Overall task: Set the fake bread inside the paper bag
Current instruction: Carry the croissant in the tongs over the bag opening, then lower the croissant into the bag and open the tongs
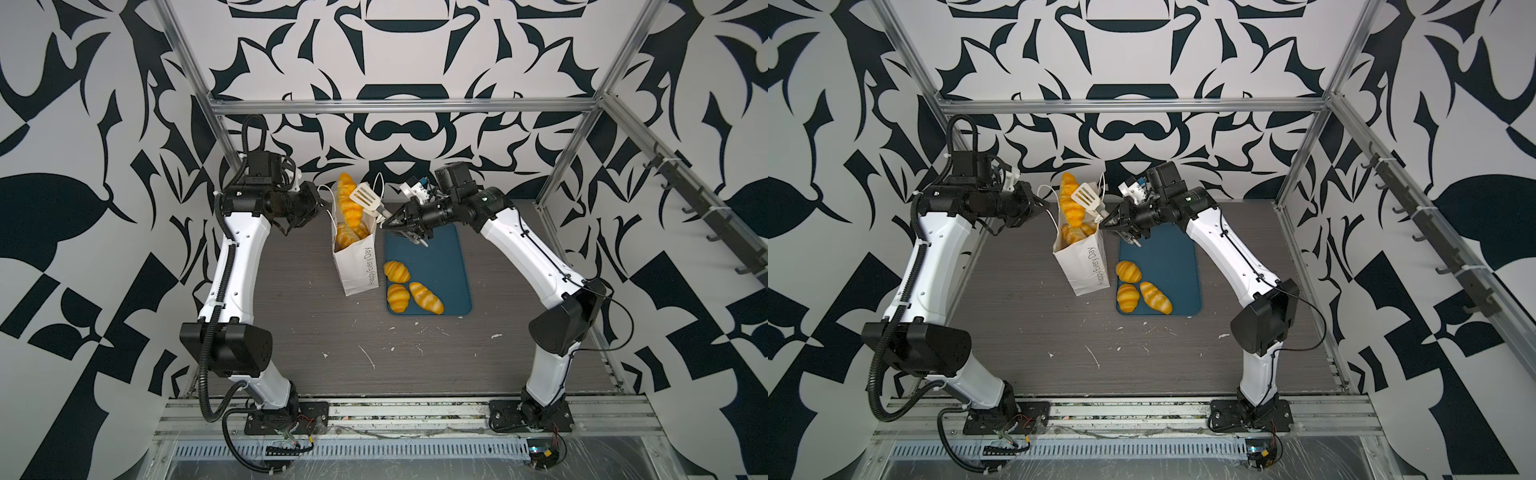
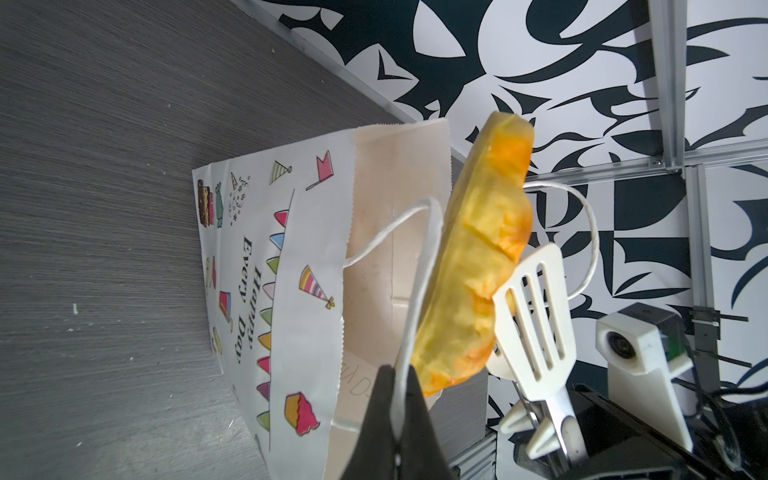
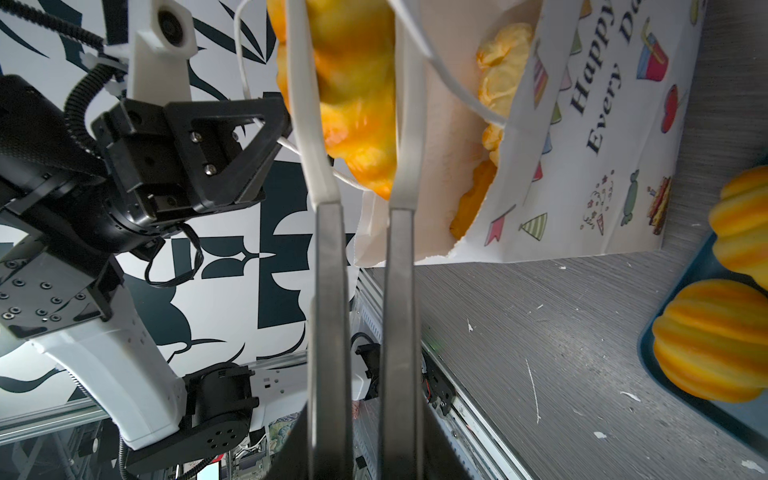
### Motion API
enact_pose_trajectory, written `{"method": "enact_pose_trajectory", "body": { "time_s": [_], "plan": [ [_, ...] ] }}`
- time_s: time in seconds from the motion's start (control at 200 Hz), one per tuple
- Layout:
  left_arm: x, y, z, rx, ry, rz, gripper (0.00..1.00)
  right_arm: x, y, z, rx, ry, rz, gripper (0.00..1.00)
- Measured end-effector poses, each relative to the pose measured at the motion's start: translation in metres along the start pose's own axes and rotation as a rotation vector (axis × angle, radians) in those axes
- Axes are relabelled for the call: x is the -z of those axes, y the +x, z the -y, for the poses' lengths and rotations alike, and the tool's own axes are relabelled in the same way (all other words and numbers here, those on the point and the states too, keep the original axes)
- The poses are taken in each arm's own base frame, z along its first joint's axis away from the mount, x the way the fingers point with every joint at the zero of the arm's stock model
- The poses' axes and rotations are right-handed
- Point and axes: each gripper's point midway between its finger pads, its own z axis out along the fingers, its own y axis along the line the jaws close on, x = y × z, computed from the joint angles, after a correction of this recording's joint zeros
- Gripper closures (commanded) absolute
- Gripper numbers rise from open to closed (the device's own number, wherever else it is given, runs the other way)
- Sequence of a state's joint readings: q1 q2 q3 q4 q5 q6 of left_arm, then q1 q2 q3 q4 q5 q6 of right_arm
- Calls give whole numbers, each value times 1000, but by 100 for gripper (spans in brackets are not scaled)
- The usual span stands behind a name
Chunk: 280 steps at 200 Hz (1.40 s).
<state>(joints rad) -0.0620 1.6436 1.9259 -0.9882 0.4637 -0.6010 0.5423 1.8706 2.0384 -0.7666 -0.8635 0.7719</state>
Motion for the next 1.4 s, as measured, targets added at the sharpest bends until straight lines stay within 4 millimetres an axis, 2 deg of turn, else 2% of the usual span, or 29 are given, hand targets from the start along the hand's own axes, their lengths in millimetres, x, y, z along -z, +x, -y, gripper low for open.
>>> {"method": "enact_pose_trajectory", "body": {
  "time_s": [0.31, 0.485, 0.91, 1.4],
  "plan": [
    [2, 0, 1, -4, 1, 4, 100, 1, 2, 17, -18, 51, -3, 67],
    [2, 0, 0, -3, 0, 5, 100, 3, 0, 20, -18, 58, 2, 62],
    [2, 0, 0, -3, 1, 4, 100, 5, 0, 19, -19, 59, 3, 56],
    [2, 0, 0, -3, 1, 4, 100, 17, -4, 3, 12, 47, 25, 52]
  ]
}}
